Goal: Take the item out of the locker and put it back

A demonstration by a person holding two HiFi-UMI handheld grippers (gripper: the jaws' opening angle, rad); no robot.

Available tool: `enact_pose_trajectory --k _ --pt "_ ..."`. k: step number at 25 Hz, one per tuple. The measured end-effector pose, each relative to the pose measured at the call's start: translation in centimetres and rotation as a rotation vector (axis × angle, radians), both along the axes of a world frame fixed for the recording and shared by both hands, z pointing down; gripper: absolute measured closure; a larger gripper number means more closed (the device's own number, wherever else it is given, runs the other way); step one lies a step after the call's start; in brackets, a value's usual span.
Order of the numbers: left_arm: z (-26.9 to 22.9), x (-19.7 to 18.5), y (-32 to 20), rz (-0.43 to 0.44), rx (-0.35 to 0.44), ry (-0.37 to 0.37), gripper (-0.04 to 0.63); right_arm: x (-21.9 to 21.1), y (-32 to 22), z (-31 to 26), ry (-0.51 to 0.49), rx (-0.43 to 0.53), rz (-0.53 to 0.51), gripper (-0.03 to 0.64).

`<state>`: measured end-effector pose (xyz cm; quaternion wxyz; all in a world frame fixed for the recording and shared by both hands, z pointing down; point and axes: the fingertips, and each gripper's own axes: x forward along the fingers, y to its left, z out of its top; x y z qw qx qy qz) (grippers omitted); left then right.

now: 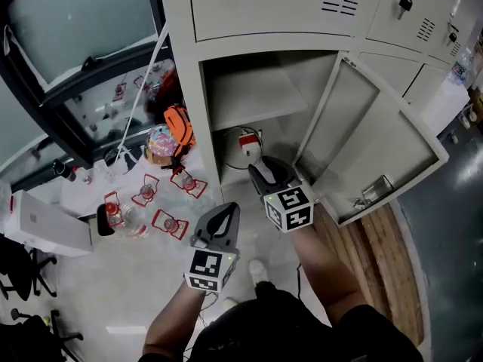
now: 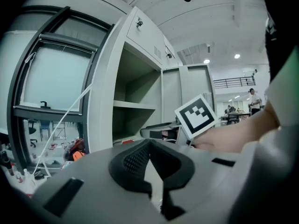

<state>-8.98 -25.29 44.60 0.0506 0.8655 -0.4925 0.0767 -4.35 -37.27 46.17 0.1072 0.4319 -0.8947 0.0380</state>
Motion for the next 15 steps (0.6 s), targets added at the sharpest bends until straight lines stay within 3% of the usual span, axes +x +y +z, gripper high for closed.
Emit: enact_pose_trajectory --k 15 --pt "1.2 1.5 -3.2 -0.007 -0.001 -0.026 0.591 -0.5 -7.7 6.1 0.113 -0.141 0.031 0.344"
